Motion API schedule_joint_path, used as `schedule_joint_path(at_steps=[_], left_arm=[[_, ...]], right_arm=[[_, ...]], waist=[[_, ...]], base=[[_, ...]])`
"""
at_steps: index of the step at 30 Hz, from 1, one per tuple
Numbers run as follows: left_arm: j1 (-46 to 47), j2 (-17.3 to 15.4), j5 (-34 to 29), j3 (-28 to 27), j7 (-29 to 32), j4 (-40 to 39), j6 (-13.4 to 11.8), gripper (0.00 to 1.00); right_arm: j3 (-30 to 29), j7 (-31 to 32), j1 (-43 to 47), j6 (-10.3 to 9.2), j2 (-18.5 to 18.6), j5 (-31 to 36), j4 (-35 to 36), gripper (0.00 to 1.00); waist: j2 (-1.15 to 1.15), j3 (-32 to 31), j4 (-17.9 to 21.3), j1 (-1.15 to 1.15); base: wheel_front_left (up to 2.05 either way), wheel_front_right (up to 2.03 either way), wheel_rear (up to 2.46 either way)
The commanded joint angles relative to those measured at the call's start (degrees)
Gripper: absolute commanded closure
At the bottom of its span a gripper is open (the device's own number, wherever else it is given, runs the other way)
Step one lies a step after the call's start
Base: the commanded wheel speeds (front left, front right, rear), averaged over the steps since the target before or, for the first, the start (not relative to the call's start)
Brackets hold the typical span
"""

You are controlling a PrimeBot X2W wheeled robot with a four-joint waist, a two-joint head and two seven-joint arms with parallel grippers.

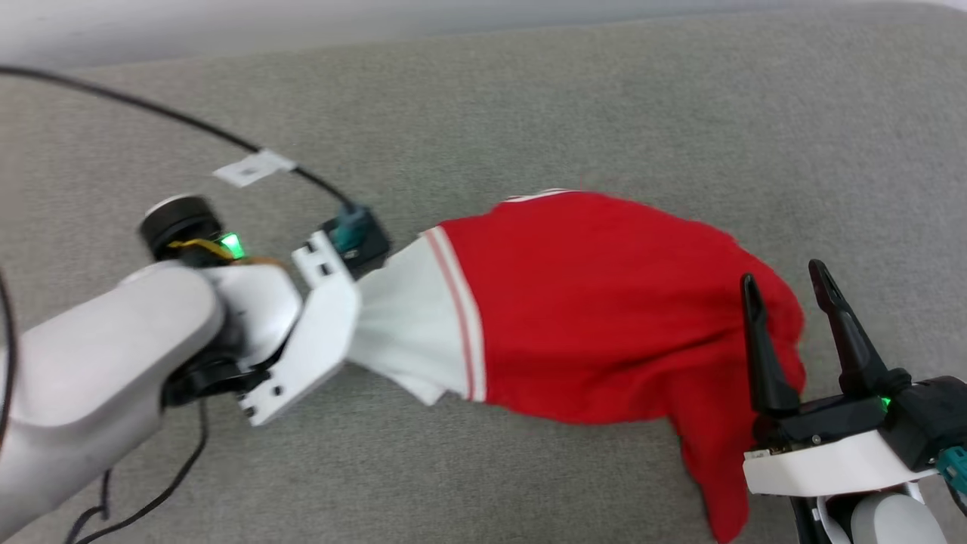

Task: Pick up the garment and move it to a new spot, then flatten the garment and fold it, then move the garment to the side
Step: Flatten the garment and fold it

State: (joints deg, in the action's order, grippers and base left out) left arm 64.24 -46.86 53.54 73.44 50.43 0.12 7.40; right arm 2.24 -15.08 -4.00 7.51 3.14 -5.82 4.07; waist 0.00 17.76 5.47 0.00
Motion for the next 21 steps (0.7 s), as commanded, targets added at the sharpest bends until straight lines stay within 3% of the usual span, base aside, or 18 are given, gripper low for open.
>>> schedule_joint_path(at_steps=[1, 11, 18, 19, 20, 21], left_arm=[[-2.0, -1.7, 0.7, 0.0, -0.5, 0.7, 0.0, 1.00], [-10.9, -10.7, 3.7, 0.0, -2.0, 8.5, -2.8, 1.00], [-14.3, -11.8, 4.6, -0.2, -3.5, 11.0, -4.7, 1.00], [-14.8, -11.0, 4.4, -0.8, -5.8, 11.0, -5.2, 0.76], [-14.8, -10.7, 4.1, -1.1, -7.2, 10.9, -5.3, 0.00], [-14.8, -10.5, 4.0, -1.5, -8.6, 10.8, -5.6, 0.00]], right_arm=[[0.0, -0.1, 0.8, -0.05, 0.2, 0.1, 0.2, 0.00], [0.7, -0.1, 1.7, -0.04, 1.1, -0.3, -0.5, 0.00], [0.7, -0.1, 2.6, -0.04, 1.3, -0.4, -1.1, 0.00], [0.5, -0.1, 2.8, -0.04, 1.5, -0.4, -1.4, 0.00], [0.4, -0.1, 2.6, -0.04, 1.6, -0.4, -1.4, 0.00], [0.0, -0.1, 2.3, -0.05, 1.8, -0.4, -1.4, 0.00]], waist=[[0.00, -1.2, -1.5, 0.00], [0.00, -1.3, -1.9, 0.00], [0.00, -1.6, -1.7, 0.00], [0.00, -2.2, -1.9, 0.00], [0.00, -2.5, -2.0, 0.00], [0.00, -3.0, -2.1, 0.00]], base=[[0.00, 0.00, 0.00], [0.00, 0.00, 0.00], [0.00, 0.00, 0.00], [0.00, 0.00, 0.00], [0.00, 0.00, 0.00], [0.00, 0.00, 0.00]])
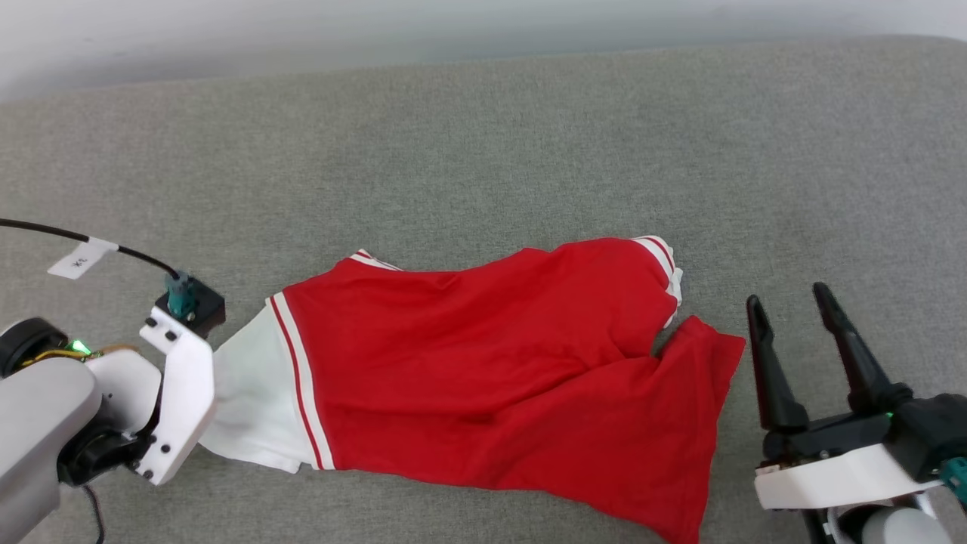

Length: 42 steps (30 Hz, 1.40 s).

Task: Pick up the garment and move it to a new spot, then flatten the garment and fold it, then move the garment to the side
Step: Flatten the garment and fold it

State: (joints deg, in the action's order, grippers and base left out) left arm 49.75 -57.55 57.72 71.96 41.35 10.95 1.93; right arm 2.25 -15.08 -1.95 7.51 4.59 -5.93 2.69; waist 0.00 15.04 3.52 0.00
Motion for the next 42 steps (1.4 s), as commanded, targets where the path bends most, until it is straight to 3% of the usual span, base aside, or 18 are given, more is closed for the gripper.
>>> schedule_joint_path(at_steps=[1, 7, 13, 20, 21, 26, 30, 34, 42], left_arm=[[-0.3, 0.3, -0.6, -0.5, -1.4, -0.2, -0.5, 0.00], [-1.3, 1.3, -4.4, -4.2, -15.9, -3.2, -4.4, 0.00], [-3.8, 2.6, -10.2, -8.6, -33.9, -6.7, -14.4, 0.00], [-8.8, 5.7, -12.9, -13.4, -49.9, -9.7, -26.6, 0.00], [-11.0, 7.3, -13.3, -15.8, -54.3, -10.4, -31.0, 0.00], [-15.2, 10.5, -15.0, -20.9, -56.5, -12.1, -36.7, 0.00], [-19.4, 14.1, -19.5, -27.1, -56.6, -14.6, -38.5, 0.00], [-23.7, 18.1, -23.3, -32.1, -56.6, -16.2, -37.9, 0.00], [-28.5, 25.2, -30.1, -40.6, -56.5, -16.3, -33.2, 0.00]], right_arm=[[-0.4, -0.1, 0.0, -0.04, 0.7, -0.2, 0.2, 0.00], [-3.1, 1.1, -4.1, -0.04, 5.4, 0.1, 1.9, 0.00], [-0.3, 9.1, -11.6, -0.04, 15.4, -2.0, 3.7, 0.00], [14.4, 29.4, -24.1, -0.04, 31.4, -13.6, 3.4, 0.00], [23.1, 40.6, -29.9, -0.05, 37.8, -21.1, 3.2, 0.00], [35.1, 56.4, -40.0, -0.05, 44.2, -31.5, 2.8, 0.00], [42.8, 65.6, -46.4, -0.05, 46.0, -35.7, 0.3, 0.00], [48.4, 70.6, -49.9, -0.05, 46.8, -38.2, -3.0, 0.00], [56.1, 68.8, -52.2, -0.05, 45.2, -41.3, -9.1, 0.00]], waist=[[0.00, -0.7, -0.4, 0.00], [0.00, -3.8, -1.8, 0.00], [0.00, -5.1, -3.7, 0.00], [0.00, -4.3, -5.9, 0.00], [0.00, -3.5, -7.0, 0.00], [0.00, -1.7, -8.8, 0.00], [0.00, 0.3, -10.3, 0.00], [0.00, 2.8, -12.1, 0.00], [0.00, 8.0, -14.8, 0.00]], base=[[0.00, 0.00, 0.00], [0.00, 0.00, 0.00], [0.00, 0.00, 0.00], [0.00, 0.00, 0.00], [0.00, 0.00, 0.00], [0.00, 0.00, 0.00], [0.00, 0.00, 0.00], [0.00, 0.00, 0.00], [0.00, 0.00, 0.00]])
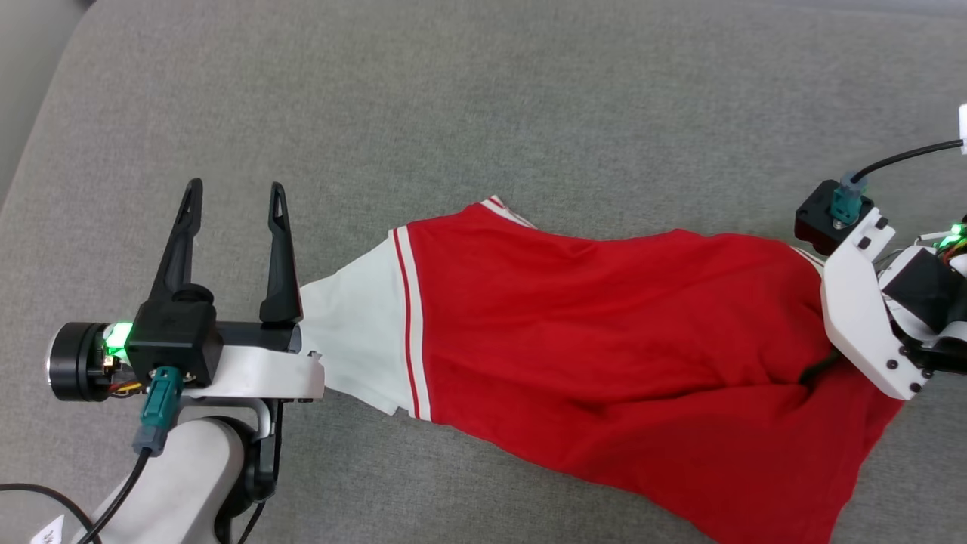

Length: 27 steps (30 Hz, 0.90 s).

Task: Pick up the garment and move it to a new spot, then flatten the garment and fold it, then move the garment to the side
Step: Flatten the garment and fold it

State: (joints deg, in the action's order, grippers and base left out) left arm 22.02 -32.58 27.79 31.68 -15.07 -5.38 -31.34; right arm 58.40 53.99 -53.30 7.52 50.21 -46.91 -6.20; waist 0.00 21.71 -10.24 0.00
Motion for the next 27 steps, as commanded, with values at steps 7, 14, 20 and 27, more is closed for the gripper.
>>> schedule_joint_path(at_steps=[7, 14, 20, 27], left_arm=[[-2.2, 4.7, -4.7, -5.0, -0.1, 1.2, 4.5, 0.00], [-4.2, 7.4, -7.7, -8.7, -0.1, 2.9, 7.5, 0.00], [-6.2, 9.1, -9.3, -11.6, -0.1, 3.7, 9.6, 0.00], [-7.7, 11.0, -11.1, -13.9, -0.1, 4.0, 12.0, 0.00]], right_arm=[[8.8, -3.9, 0.3, -0.05, -2.6, -1.9, -3.8, 0.00], [10.4, -11.7, -6.6, -0.11, 0.0, -1.9, -5.0, 1.00], [9.4, -17.4, -10.6, -0.07, 5.0, -2.9, -5.9, 1.00], [8.0, -18.8, -8.7, -0.06, 10.7, -5.2, -10.8, 1.00]], waist=[[0.00, 3.1, -1.3, 0.00], [0.00, 1.4, 0.7, 0.00], [0.00, -0.3, 2.1, 0.00], [0.00, 0.1, 2.7, 0.00]], base=[[0.00, 0.00, 0.00], [0.00, 0.00, 0.00], [0.00, 0.00, 0.00], [0.00, 0.00, 0.00]])
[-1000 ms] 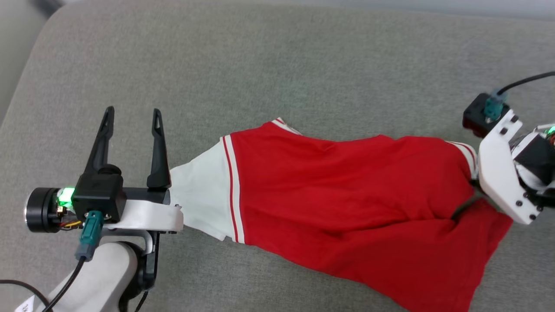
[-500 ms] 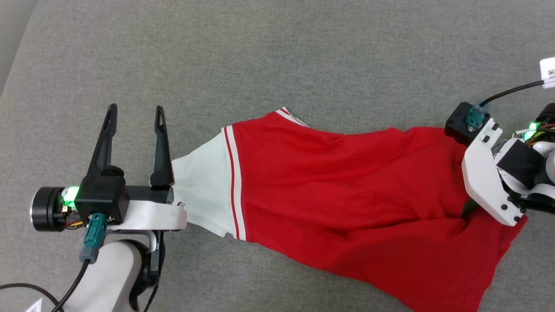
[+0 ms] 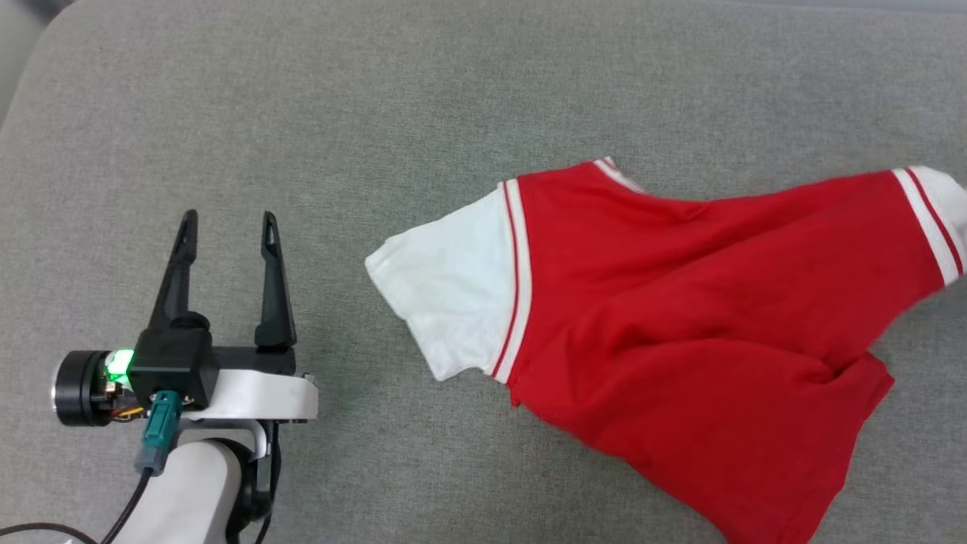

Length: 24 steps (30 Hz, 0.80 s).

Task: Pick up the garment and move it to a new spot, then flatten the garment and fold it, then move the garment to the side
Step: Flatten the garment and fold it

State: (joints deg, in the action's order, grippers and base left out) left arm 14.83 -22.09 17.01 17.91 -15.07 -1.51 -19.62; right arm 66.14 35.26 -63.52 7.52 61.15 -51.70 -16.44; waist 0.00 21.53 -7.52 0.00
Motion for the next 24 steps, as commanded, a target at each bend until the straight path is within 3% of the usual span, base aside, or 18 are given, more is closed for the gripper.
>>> schedule_joint_path(at_steps=[1, 7, 11, 12, 13, 20, 24], left_arm=[[-0.5, 0.7, -0.6, -0.3, -0.1, 0.3, 0.6, 0.00], [-0.2, 2.1, -2.0, -1.0, -0.1, 1.5, 2.5, 0.00], [-1.1, 1.9, -2.5, -2.2, -0.1, 2.7, 3.2, 0.00], [-1.3, 1.9, -2.7, -2.4, -0.1, 2.8, 3.4, 0.00], [-1.4, 2.0, -2.7, -2.5, -0.1, 3.1, 3.5, 0.00], [-2.3, 1.4, -2.0, -3.2, -0.1, 5.7, 5.0, 0.00], [-2.5, -0.4, -1.1, -3.9, 0.0, 7.5, 6.5, 0.00]], right_arm=[[0.2, -0.4, 2.6, -0.06, -0.1, -1.0, -1.7, 1.00], [1.6, -2.7, 12.0, 0.03, -3.5, -3.7, -8.3, 1.00], [-0.4, -7.0, 13.1, 0.03, -6.1, -3.8, -10.9, 1.00], [-1.3, -8.8, 12.7, 0.03, -6.3, -3.2, -11.3, 0.82], [-2.3, -10.5, 12.4, 0.03, -6.6, -2.7, -11.7, 0.00], [-8.2, -21.4, 13.8, -0.06, -5.6, 1.3, -11.9, 0.00], [-14.8, -28.8, 16.7, -0.06, -6.2, 4.6, -11.1, 0.00]], waist=[[0.00, 0.4, 0.0, 0.00], [0.00, 1.2, -0.9, 0.00], [0.00, 0.0, -0.2, 0.00], [0.00, -0.6, 0.0, 0.00], [0.00, -1.2, 0.2, 0.00], [0.00, -6.4, 2.1, 0.00], [0.00, -9.1, 4.1, 0.00]], base=[[0.00, 0.00, 0.00], [0.00, 0.00, 0.00], [0.00, 0.00, 0.00], [0.00, 0.00, 0.00], [0.00, 0.00, 0.00], [0.00, 0.00, 0.00], [0.00, 0.00, 0.00]])
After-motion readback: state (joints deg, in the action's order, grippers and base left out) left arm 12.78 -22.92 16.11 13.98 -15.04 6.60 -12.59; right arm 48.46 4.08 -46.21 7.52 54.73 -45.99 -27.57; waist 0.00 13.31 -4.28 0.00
